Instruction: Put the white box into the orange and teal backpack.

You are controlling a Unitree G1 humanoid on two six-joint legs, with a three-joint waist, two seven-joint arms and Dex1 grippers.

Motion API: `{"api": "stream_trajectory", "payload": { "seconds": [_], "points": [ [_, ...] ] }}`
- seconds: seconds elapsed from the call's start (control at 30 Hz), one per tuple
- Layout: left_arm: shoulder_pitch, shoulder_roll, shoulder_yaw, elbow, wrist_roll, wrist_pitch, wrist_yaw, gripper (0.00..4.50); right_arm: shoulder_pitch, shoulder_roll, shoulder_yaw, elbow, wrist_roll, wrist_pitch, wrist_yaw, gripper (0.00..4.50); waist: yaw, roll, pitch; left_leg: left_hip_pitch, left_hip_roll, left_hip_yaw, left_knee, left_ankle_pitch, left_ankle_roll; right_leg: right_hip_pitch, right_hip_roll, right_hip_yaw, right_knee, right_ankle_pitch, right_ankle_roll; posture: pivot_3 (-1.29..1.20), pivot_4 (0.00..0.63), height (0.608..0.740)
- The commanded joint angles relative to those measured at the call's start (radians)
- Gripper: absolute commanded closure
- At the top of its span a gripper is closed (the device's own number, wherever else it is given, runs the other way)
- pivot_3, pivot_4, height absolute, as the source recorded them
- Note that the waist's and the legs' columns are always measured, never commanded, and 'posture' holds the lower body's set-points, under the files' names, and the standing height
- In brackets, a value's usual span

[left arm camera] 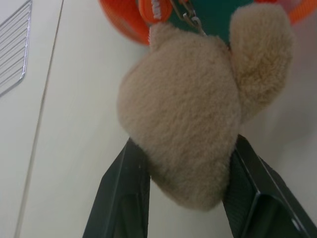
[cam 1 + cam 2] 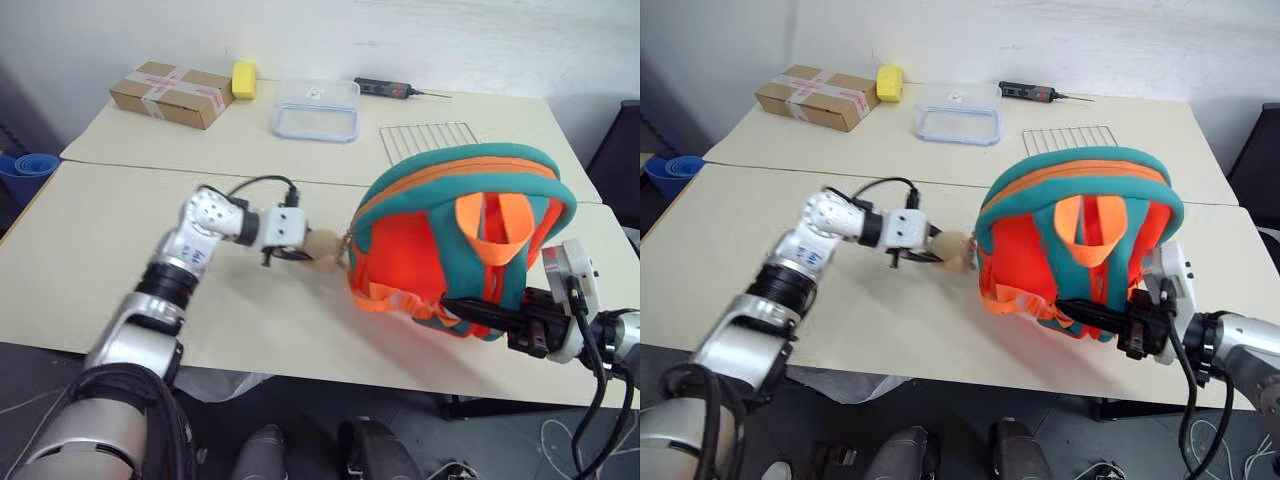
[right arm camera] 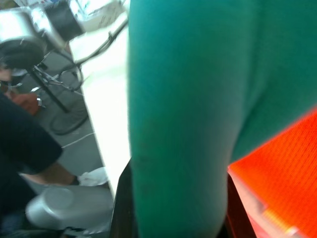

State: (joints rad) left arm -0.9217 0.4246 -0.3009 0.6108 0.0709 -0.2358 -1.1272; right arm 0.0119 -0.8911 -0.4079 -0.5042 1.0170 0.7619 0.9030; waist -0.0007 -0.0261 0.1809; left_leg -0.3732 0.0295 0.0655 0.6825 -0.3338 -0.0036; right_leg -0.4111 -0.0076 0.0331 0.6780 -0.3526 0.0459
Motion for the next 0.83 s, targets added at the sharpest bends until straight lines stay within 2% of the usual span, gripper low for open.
{"api": "stream_trajectory", "payload": {
  "seconds": [0.03, 0.07, 0.2, 0.3, 0.4, 0.53, 0.63, 0.7, 0.83],
  "points": [
    [0.034, -0.025, 0.031, -0.122, -0.059, 0.141, 0.009, 2.96, -0.062, 0.022, 0.033, 0.009, -0.061, -0.049, -0.042, 4.5, -0.001, 0.0, 0.0, 0.0, 0.0, 0.0, 0.0, 0.0, 0.0, 0.0, 0.0, 0.0, 0.0, 0.0, 0.0, 0.0, 0.15, 0.74],
    [0.047, -0.024, 0.046, -0.15, -0.078, 0.185, 0.006, 2.96, -0.073, 0.02, 0.045, 0.018, -0.083, -0.056, -0.043, 4.5, -0.004, 0.0, 0.0, 0.0, 0.0, 0.0, 0.0, 0.0, 0.0, -0.001, 0.0, 0.0, 0.001, 0.0, 0.0, 0.0, 0.15, 0.74],
    [0.097, 0.032, 0.154, -0.281, -0.223, 0.443, -0.038, 1.76, -0.051, -0.045, 0.034, 0.061, -0.134, -0.063, 0.048, 3.21, -0.003, 0.0, 0.0, 0.0, 0.0, 0.0, 0.0, 0.0, -0.001, -0.001, 0.001, 0.0, 0.002, 0.0, 0.0, 0.0, 0.15, 0.74],
    [0.127, 0.088, 0.219, -0.35, -0.3, 0.573, -0.054, 0.88, -0.019, -0.11, -0.034, 0.108, -0.133, -0.056, 0.144, 2.23, -0.004, 0.0, 0.0, 0.0, 0.0, 0.0, 0.0, 0.0, -0.001, -0.001, 0.001, 0.0, 0.002, 0.0, 0.0, 0.0, 0.15, 0.74],
    [0.168, 0.183, 0.308, -0.426, -0.41, 0.728, -0.094, 0.01, 0.032, -0.199, -0.165, 0.211, -0.097, 0.004, 0.27, 1.26, -0.002, 0.0, 0.0, 0.0, 0.0, 0.0, 0.0, 0.0, 0.0, 0.0, 0.0, 0.0, 0.001, 0.0, 0.0, 0.0, 0.15, 0.74],
    [0.2, 0.412, 0.52, -0.415, -0.57, 0.964, -0.148, 0.0, 0.182, -0.335, -0.447, 0.452, -0.148, 0.1, 0.515, 0.03, -0.004, 0.0, 0.0, 0.001, 0.0, 0.0, -0.001, 0.0, 0.0, 0.0, 0.001, -0.001, 0.0, 0.0, 0.0, 0.0, 0.15, 0.74],
    [0.252, 0.5, 0.631, -0.472, -0.647, 1.067, -0.119, 0.0, 0.195, -0.347, -0.531, 0.541, -0.167, 0.108, 0.535, 0.03, -0.008, 0.0, 0.0, 0.003, 0.001, -0.001, -0.003, 0.0, 0.0, 0.002, 0.001, -0.001, -0.002, 0.0, -0.001, 0.0, 0.15, 0.74],
    [0.314, 0.52, 0.677, -0.521, -0.663, 1.071, -0.1, 0.0, 0.169, -0.32, -0.536, 0.561, -0.192, 0.063, 0.501, 0.03, -0.011, 0.001, 0.0, 0.005, 0.0, -0.001, -0.003, -0.003, 0.006, 0.005, 0.0, -0.001, -0.003, 0.0, 0.0, 0.0, 0.15, 0.74],
    [0.411, 0.441, 0.709, -0.648, -0.673, 1.042, 0.031, 0.0, 0.074, -0.23, -0.468, 0.557, -0.221, 0.006, 0.37, 0.03, -0.013, 0.0, 0.0, 0.006, 0.0, -0.002, -0.002, -0.003, 0.006, 0.007, -0.001, -0.002, -0.003, 0.0, 0.0, 0.0, 0.15, 0.74]
  ]
}}
